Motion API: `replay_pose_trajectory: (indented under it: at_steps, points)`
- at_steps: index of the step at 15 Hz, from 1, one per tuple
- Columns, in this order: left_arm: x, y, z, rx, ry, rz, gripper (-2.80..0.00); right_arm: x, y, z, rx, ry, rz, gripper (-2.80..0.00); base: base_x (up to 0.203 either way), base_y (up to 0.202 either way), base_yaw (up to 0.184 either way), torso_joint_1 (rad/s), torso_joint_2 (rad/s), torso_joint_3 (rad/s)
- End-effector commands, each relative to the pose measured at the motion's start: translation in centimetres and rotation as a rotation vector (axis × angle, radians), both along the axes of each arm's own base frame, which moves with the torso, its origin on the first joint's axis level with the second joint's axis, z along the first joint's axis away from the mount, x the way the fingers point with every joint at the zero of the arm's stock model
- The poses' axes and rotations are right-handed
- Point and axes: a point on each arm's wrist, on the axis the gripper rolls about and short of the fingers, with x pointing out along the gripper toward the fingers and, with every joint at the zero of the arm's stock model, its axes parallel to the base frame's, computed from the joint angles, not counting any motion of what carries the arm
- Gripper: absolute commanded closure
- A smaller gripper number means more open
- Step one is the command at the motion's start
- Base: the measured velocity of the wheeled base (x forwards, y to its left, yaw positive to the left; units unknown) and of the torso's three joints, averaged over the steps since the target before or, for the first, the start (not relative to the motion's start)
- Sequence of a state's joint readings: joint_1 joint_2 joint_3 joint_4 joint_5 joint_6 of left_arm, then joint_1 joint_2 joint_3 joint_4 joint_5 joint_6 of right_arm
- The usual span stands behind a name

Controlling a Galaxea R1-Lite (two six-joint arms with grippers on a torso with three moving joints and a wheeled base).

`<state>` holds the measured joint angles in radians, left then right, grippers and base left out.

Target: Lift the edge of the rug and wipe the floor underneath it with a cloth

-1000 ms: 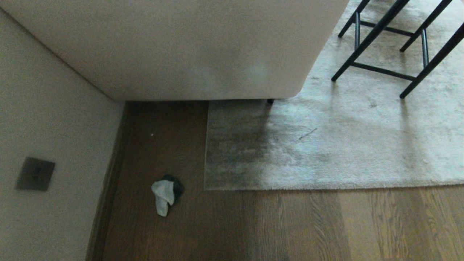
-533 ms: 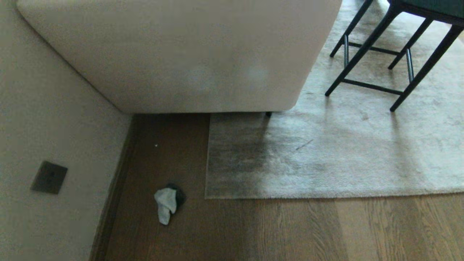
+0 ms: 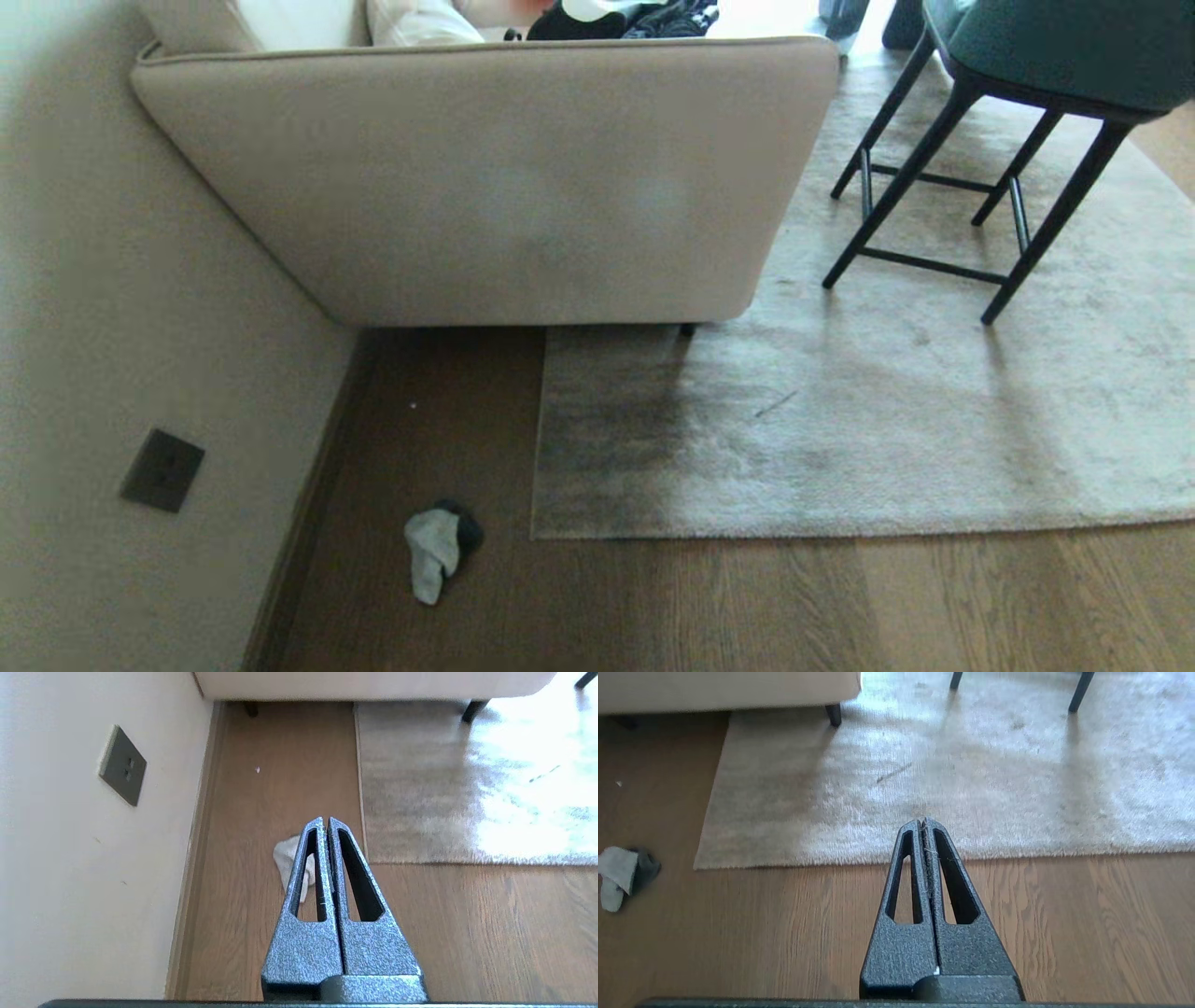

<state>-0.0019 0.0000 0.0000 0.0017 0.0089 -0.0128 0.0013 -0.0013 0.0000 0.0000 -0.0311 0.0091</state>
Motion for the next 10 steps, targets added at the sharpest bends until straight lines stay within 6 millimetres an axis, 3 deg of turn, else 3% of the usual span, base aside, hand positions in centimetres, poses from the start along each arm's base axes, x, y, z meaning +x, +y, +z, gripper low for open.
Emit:
replay_pose_trajectory:
  at_steps: [1, 10]
  points:
    - [0.00, 0.00, 0.00, 0.000, 0.000, 0.001, 0.00, 0.01, 0.00, 0.00, 0.000, 0.001, 0.001, 0.00, 0.000, 0.000, 0.000, -0.005, 0.00, 0.201]
    - [0.00, 0.00, 0.00, 0.004, 0.000, -0.001, 0.00, 0.01, 0.00, 0.00, 0.000, 0.001, 0.001, 0.00, 0.000, 0.000, 0.000, 0.002, 0.00, 0.203]
